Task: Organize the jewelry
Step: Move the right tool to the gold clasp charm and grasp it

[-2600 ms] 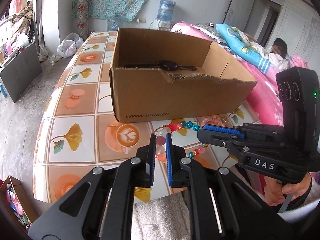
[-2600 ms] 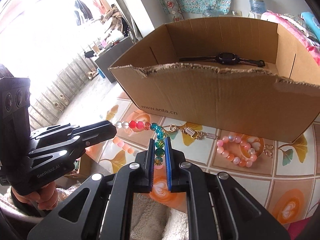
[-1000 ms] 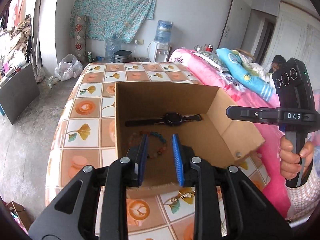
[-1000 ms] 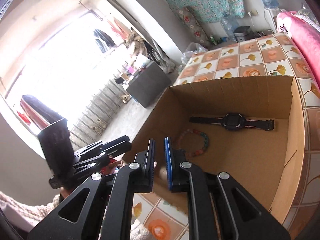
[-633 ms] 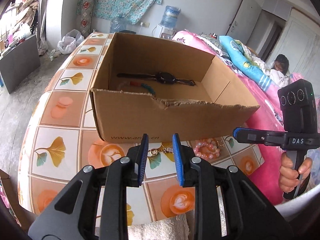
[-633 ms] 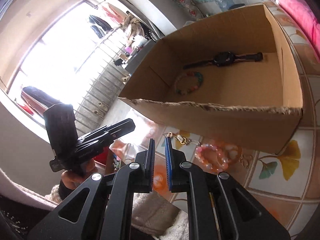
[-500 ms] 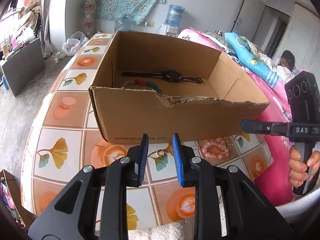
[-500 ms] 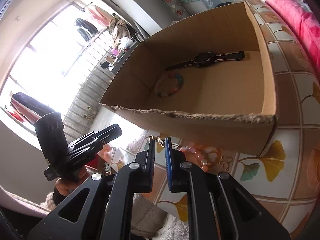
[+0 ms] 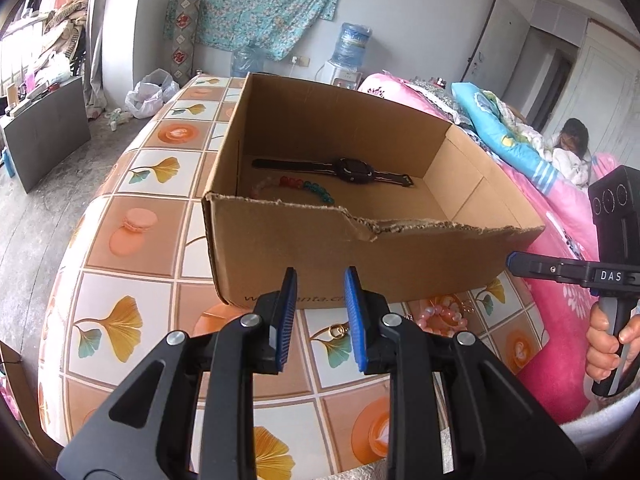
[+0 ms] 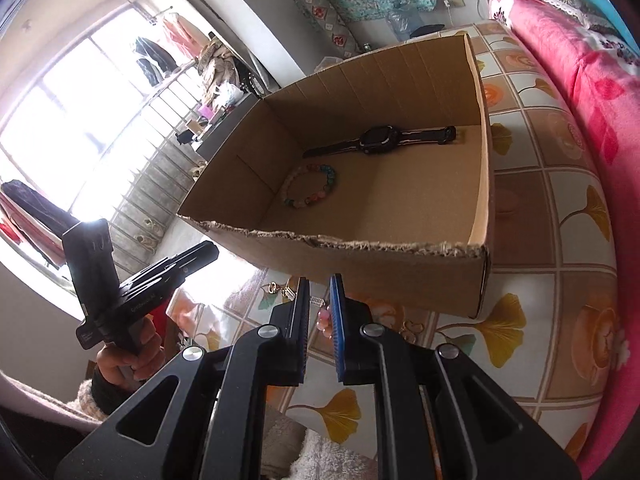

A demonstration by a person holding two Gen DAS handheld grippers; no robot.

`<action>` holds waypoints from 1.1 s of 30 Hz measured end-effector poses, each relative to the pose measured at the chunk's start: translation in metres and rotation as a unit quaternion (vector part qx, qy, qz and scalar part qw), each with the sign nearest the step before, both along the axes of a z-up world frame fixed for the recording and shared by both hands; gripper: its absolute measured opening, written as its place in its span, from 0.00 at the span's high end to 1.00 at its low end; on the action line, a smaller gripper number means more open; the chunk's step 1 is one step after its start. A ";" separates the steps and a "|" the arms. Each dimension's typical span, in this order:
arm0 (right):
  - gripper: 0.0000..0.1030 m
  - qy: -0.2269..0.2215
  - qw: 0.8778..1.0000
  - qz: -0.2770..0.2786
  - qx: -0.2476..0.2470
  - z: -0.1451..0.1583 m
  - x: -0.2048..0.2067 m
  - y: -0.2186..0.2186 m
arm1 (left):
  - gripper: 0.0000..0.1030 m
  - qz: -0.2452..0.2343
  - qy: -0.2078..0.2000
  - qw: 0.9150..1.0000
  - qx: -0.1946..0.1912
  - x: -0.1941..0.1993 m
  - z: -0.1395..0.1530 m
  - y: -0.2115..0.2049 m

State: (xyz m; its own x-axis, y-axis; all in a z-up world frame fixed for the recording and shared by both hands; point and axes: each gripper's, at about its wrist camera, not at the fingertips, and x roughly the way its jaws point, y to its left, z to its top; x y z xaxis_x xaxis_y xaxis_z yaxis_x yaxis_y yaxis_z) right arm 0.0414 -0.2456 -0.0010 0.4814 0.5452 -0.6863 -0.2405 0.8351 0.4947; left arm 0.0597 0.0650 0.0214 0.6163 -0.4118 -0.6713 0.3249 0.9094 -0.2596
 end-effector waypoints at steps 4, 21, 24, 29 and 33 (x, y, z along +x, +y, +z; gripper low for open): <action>0.76 0.013 1.000 -0.013 -0.024 -0.008 -0.016 0.006 | 0.78 -0.031 0.010 0.999 -0.001 -0.008 -0.012 -0.002; 0.69 0.044 0.990 -0.064 -0.116 -0.042 -0.022 0.031 | 0.78 -0.112 0.012 0.990 0.089 -0.047 -0.048 -0.039; 0.68 0.035 0.990 -0.045 -0.129 -0.042 -0.019 0.045 | 0.78 -0.106 -0.002 0.988 0.109 -0.045 -0.049 -0.042; 0.68 0.022 0.991 -0.008 -0.132 -0.041 -0.013 0.066 | 0.78 -0.085 -0.012 0.988 0.126 -0.033 -0.048 -0.044; 0.68 0.015 0.992 0.011 -0.128 -0.042 -0.011 0.073 | 0.78 -0.085 -0.017 0.986 0.142 -0.024 -0.051 -0.048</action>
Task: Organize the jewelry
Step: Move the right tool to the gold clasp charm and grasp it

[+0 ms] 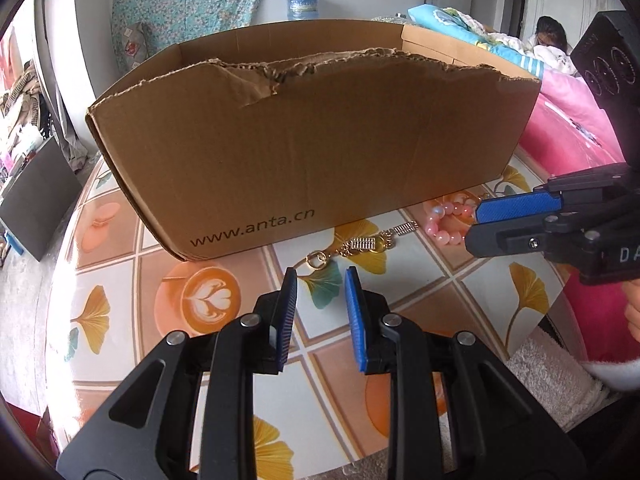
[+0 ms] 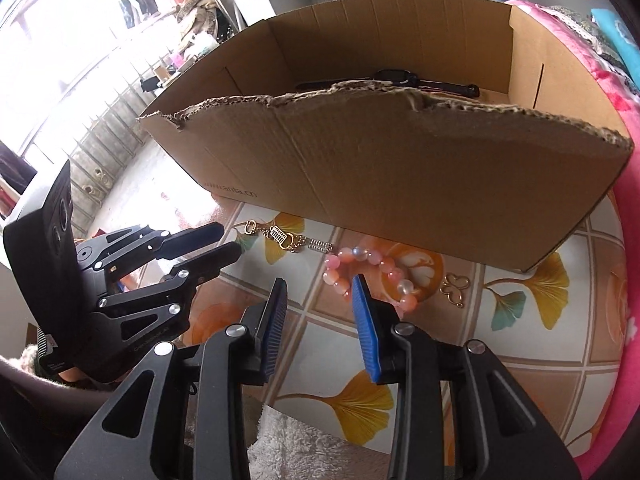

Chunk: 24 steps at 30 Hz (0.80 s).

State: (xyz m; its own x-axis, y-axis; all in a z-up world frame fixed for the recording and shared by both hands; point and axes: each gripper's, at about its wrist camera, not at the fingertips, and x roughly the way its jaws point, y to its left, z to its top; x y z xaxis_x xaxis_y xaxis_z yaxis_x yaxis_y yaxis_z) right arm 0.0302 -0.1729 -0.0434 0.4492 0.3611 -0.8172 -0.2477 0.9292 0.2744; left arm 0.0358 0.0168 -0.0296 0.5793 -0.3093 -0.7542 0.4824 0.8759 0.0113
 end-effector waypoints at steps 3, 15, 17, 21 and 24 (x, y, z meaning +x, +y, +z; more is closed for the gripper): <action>0.68 0.001 1.000 0.004 0.005 -0.001 0.002 0.001 | 0.78 -0.002 0.001 1.000 0.009 0.006 -0.002 -0.003; 0.68 0.006 0.999 0.012 0.036 -0.013 0.006 0.005 | 0.79 -0.030 0.013 0.999 0.008 0.022 -0.001 -0.004; 0.68 0.006 0.999 0.013 0.040 -0.014 0.007 0.006 | 0.89 -0.039 0.011 0.999 0.010 0.024 -0.001 -0.005; 0.68 0.002 0.999 0.013 0.045 -0.013 0.006 0.011 | 0.89 -0.052 0.012 0.998 0.015 0.022 -0.001 -0.008; 0.67 0.001 0.999 0.011 0.047 -0.013 0.007 0.015 | 0.90 -0.052 0.016 0.998 0.015 0.019 -0.001 -0.008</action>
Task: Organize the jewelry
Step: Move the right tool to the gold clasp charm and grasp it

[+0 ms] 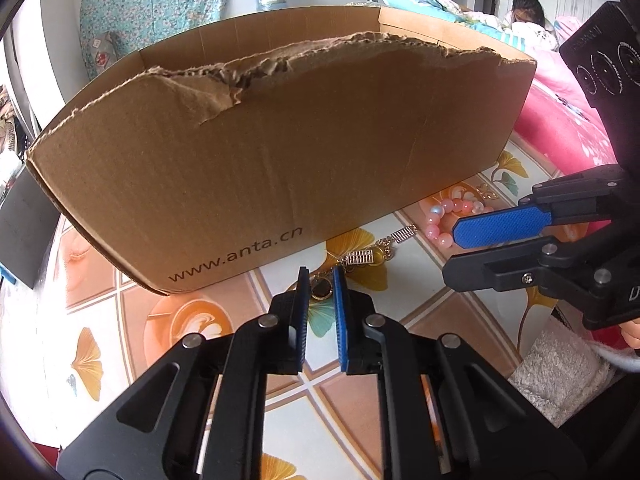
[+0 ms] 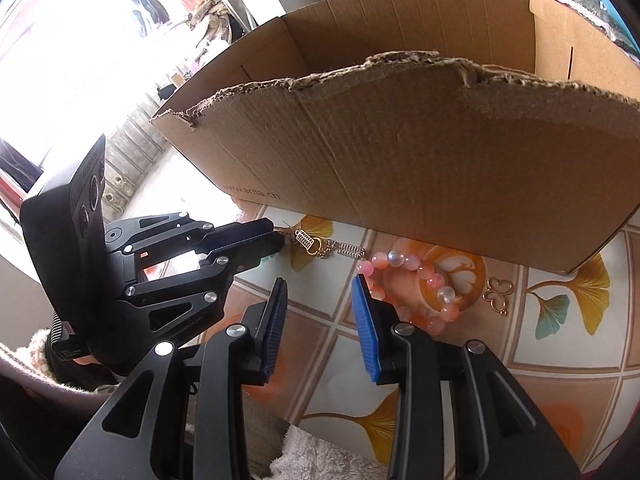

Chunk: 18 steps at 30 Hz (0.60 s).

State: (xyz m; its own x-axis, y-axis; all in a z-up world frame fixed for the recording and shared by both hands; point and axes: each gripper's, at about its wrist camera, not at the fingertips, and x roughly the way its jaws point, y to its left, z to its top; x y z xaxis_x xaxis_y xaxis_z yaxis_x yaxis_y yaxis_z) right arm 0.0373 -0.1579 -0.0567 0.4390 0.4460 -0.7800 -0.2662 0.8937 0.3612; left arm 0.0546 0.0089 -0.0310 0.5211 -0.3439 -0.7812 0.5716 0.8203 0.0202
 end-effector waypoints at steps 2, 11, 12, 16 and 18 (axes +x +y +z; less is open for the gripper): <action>0.68 -0.003 1.000 0.001 -0.002 0.001 -0.001 0.000 | 0.90 0.002 0.001 1.000 0.002 -0.005 0.000 0.003; 0.68 -0.066 0.994 0.042 -0.071 0.013 0.003 0.029 | 0.89 0.034 0.008 0.999 -0.002 -0.022 0.000 0.016; 0.68 -0.072 0.993 0.052 -0.079 0.012 0.005 0.034 | 0.89 0.036 0.008 0.999 -0.003 -0.023 0.001 0.015; 0.74 -0.086 0.986 0.091 -0.110 0.006 0.016 0.054 | 0.90 0.041 0.008 0.999 -0.008 -0.027 0.000 0.017; 0.78 -0.090 0.981 0.107 -0.136 0.001 0.021 0.063 | 0.90 0.041 0.008 0.999 -0.009 -0.028 0.000 0.017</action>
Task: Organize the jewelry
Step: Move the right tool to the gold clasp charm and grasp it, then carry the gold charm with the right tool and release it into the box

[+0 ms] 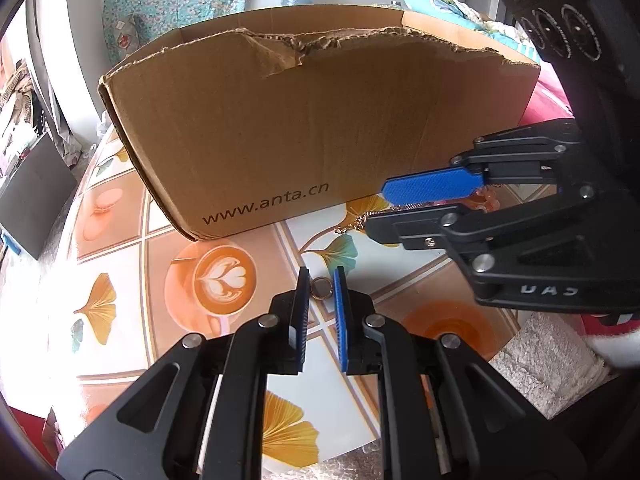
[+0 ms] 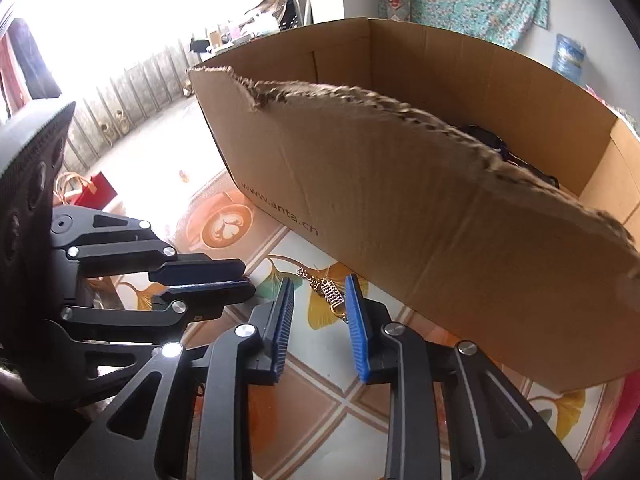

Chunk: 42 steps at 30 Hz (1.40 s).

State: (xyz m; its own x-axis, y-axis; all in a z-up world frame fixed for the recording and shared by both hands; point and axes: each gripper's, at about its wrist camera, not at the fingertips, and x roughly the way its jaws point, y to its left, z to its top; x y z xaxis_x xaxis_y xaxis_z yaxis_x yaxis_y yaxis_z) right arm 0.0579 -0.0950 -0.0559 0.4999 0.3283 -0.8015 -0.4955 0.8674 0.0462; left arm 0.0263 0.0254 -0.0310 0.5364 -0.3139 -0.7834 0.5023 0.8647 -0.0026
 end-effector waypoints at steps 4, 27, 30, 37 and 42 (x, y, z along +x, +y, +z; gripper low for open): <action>0.81 0.003 1.000 0.013 -0.028 -0.005 0.009 0.008 | 0.90 -0.002 0.001 1.000 -0.003 0.001 0.000 0.003; 0.92 0.071 0.970 -0.070 0.224 0.045 -0.005 -0.079 | 0.90 0.002 -0.004 1.000 -0.016 0.003 0.000 0.017; 0.92 0.083 0.952 -0.084 0.281 0.049 -0.010 -0.098 | 0.90 0.004 -0.005 1.000 -0.020 0.003 0.000 0.017; 0.92 0.076 0.936 -0.092 0.331 0.062 -0.015 -0.102 | 0.90 0.012 -0.003 0.999 -0.048 0.004 0.006 0.025; 0.92 0.045 0.936 -0.083 0.340 0.084 -0.012 -0.103 | 0.90 0.002 -0.029 0.997 -0.073 -0.006 0.038 0.033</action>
State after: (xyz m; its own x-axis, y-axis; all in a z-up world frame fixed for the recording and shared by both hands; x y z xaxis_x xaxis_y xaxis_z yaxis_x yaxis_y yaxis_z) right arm 0.0456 -0.1980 0.0279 0.5305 0.7010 -0.4765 -0.3235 0.6871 0.6506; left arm 0.0205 0.0579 0.0072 0.5813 -0.4200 -0.6969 0.5011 0.8596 -0.1001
